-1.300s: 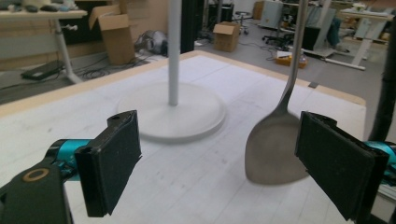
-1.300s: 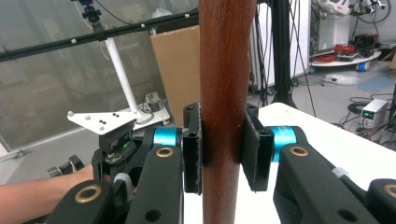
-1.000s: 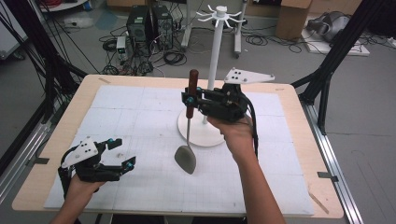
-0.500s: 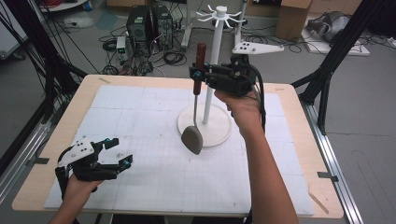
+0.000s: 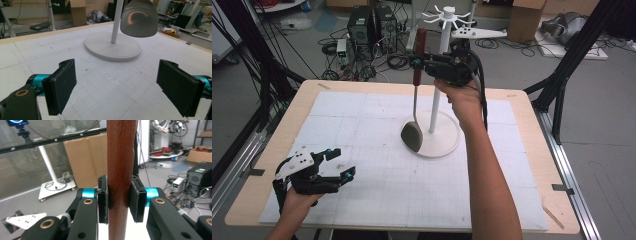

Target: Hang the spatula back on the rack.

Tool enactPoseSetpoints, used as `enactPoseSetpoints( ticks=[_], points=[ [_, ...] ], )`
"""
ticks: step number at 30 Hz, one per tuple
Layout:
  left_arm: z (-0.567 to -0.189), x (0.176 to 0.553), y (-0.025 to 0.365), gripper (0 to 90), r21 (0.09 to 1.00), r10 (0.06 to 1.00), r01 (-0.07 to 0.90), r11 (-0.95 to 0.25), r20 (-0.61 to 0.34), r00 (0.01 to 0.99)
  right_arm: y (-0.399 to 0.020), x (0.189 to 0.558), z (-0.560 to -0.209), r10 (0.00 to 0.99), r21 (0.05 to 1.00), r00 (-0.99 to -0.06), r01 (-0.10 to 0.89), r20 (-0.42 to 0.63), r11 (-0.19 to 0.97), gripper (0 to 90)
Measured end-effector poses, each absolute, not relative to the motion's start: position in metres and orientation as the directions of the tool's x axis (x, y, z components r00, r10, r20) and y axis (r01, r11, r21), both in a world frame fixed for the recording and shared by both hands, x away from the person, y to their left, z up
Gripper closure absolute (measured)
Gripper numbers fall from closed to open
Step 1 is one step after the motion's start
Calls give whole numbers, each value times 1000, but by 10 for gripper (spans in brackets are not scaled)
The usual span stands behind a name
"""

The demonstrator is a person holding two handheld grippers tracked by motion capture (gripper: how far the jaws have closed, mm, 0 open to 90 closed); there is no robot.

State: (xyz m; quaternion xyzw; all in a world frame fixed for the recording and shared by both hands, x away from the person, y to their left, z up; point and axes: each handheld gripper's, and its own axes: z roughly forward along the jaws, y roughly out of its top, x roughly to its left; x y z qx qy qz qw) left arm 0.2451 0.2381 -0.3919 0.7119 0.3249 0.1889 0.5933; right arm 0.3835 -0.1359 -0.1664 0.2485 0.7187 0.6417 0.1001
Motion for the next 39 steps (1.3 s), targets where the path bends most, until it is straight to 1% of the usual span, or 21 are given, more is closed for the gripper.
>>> enactPoseSetpoints(
  ticks=[9, 18, 39],
  points=[
    [-392, 246, 238, 167, 967, 680, 243, -79, -126, 722, -132, 395, -160, 524, 971, -827, 240, 205, 0, 727],
    [-392, 245, 239, 168, 967, 680, 244, -73, -131, 721, -124, 402, -152, 558, 972, -808, 235, 190, 10, 727],
    [-392, 244, 240, 169, 968, 680, 242, -72, -130, 722, -132, 413, -152, 629, 952, -733, 304, 260, -38, 727]
  ],
)
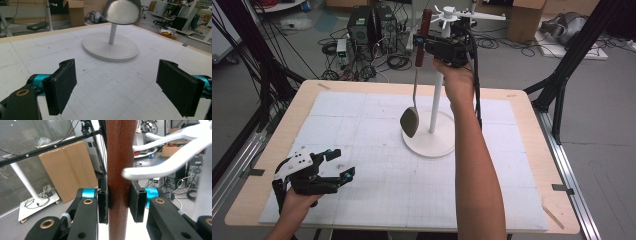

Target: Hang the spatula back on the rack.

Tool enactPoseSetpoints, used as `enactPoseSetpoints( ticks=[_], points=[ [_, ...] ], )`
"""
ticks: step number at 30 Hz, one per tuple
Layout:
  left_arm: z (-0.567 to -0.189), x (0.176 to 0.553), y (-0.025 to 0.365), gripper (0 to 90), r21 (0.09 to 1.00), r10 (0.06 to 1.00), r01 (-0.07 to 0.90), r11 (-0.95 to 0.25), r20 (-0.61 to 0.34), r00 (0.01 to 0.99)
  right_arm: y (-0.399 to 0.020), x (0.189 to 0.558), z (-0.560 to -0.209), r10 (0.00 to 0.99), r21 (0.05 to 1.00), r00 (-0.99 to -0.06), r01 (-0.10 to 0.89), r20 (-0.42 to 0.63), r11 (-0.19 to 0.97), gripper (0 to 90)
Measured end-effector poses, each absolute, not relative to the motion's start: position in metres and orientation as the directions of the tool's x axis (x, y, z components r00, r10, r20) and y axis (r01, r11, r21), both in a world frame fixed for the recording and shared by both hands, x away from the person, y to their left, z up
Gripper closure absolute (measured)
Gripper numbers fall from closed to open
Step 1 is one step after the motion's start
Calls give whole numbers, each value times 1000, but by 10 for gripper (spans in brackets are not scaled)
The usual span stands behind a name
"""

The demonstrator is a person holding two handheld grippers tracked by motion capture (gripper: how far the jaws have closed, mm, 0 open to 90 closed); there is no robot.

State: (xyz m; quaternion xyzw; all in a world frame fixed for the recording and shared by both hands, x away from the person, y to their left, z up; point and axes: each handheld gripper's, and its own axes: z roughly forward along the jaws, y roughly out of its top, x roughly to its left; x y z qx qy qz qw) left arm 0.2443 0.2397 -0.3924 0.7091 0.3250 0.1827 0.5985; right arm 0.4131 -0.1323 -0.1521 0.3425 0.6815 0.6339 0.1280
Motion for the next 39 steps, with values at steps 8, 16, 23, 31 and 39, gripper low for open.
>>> enactPoseSetpoints(
  ticks=[8, 16, 23, 31, 39],
  points=[
    [-392, 244, 241, 169, 968, 684, 241, -72, -128, 718, -138, 412, -160, 646, 952, -720, 305, 253, -33, 722],
    [-392, 245, 244, 169, 968, 689, 242, -71, -128, 714, -144, 394, -166, 699, 974, -693, 228, 177, -21, 429],
    [-392, 246, 251, 169, 968, 708, 246, -47, -141, 691, -168, 363, -200, 707, 975, -690, 222, 154, 5, 380],
    [-392, 247, 257, 169, 968, 723, 245, -45, -137, 677, -206, 322, -250, 702, 981, -705, 189, 101, 48, 330],
    [-393, 248, 256, 179, 970, 728, 239, -47, -130, 673, -247, 280, -300, 764, 967, -646, 199, 8, 157, 204]
  ],
)
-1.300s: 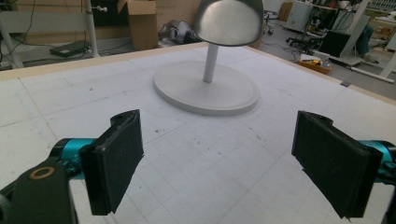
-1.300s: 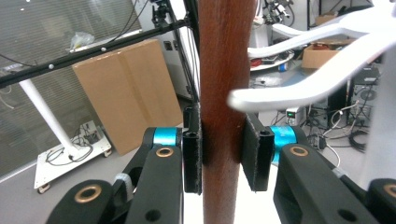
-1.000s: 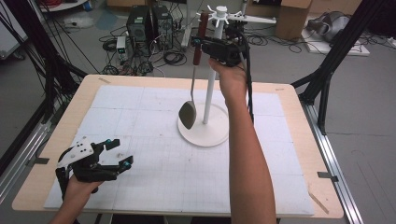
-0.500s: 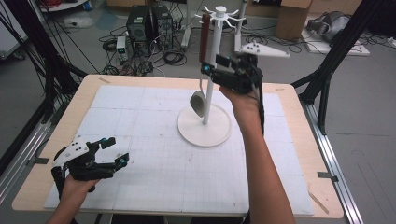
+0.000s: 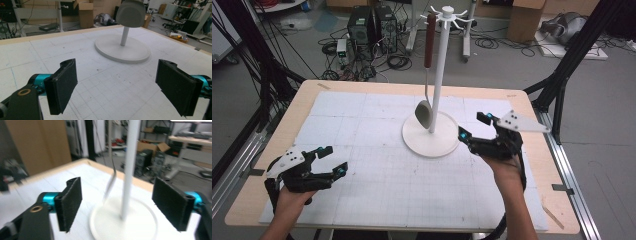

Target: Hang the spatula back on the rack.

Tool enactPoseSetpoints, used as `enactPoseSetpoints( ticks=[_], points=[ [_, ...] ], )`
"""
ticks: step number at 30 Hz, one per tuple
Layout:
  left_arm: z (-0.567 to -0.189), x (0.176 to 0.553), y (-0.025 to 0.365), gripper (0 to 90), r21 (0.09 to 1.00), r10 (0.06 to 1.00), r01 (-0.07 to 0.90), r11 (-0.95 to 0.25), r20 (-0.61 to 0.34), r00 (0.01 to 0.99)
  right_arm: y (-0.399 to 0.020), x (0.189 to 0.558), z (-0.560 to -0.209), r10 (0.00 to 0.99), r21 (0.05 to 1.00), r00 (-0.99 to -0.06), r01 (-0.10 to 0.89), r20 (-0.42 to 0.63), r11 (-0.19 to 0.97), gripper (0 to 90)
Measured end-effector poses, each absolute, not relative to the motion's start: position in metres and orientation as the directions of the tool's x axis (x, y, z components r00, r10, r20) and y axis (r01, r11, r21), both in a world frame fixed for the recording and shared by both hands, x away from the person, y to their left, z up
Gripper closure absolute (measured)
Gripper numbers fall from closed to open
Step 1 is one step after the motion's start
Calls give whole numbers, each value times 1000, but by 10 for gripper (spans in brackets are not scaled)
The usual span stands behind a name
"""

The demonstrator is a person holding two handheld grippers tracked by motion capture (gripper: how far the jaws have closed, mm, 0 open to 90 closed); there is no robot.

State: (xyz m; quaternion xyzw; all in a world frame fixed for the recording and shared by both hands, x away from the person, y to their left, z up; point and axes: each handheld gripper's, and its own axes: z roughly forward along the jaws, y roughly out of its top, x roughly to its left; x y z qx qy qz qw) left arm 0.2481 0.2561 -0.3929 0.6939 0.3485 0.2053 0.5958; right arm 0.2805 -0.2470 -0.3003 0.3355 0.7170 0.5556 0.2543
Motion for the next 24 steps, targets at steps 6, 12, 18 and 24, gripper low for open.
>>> enactPoseSetpoints(
  ticks=[6, 12, 18, 24],
  points=[
    [-394, 249, 257, 179, 972, 742, 232, -35, -131, 658, -271, 251, -334, 799, 959, -601, 225, -4, 173, 182],
    [-395, 250, 256, 179, 971, 746, 237, -19, -144, 650, -291, 225, -367, 820, 949, -571, 273, 29, 156, 181],
    [-396, 249, 252, 179, 972, 740, 233, -31, -134, 659, -305, 211, -374, 839, 952, -541, 282, 55, 120, 181],
    [-395, 245, 250, 179, 973, 730, 227, -31, -133, 670, -310, 203, -374, 854, 949, -517, 296, 64, 108, 181]
  ],
)
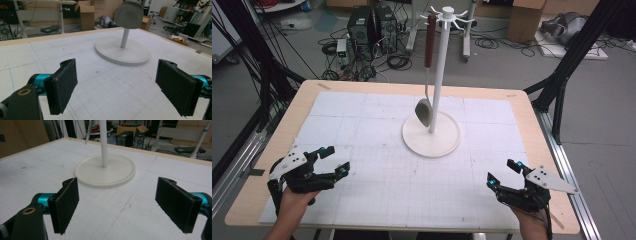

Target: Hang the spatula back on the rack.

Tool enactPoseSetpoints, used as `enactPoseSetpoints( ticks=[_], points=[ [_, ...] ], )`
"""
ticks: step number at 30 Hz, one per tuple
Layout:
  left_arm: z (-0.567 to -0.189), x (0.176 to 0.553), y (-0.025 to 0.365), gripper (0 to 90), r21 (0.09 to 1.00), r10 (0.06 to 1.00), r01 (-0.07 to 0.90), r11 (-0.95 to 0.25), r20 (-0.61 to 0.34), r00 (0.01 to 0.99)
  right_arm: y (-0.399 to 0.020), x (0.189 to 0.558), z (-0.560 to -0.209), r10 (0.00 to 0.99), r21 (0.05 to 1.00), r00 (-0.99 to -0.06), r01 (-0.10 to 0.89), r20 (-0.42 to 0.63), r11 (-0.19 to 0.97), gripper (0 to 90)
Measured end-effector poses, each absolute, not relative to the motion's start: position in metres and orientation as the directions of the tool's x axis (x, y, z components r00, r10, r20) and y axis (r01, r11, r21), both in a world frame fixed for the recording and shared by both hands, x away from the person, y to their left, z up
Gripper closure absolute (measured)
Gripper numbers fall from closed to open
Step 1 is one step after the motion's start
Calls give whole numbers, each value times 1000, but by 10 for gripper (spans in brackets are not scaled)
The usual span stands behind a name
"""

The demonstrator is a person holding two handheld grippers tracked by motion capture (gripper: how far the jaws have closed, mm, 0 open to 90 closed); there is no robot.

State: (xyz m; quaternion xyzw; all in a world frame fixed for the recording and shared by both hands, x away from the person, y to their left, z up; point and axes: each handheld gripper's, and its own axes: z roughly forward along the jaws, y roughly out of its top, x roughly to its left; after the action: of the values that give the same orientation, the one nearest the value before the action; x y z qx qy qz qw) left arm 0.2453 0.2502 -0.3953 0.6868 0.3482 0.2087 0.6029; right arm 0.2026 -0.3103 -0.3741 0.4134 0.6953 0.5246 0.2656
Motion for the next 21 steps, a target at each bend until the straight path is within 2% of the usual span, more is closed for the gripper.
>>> enactPoseSetpoints(
  ticks=[21],
  points=[
    [-398, 245, 246, 179, 970, 731, 240, -43, -133, 670, -311, 204, -381, 883, 927, -469, 342, 25, 156, 182]
  ],
)
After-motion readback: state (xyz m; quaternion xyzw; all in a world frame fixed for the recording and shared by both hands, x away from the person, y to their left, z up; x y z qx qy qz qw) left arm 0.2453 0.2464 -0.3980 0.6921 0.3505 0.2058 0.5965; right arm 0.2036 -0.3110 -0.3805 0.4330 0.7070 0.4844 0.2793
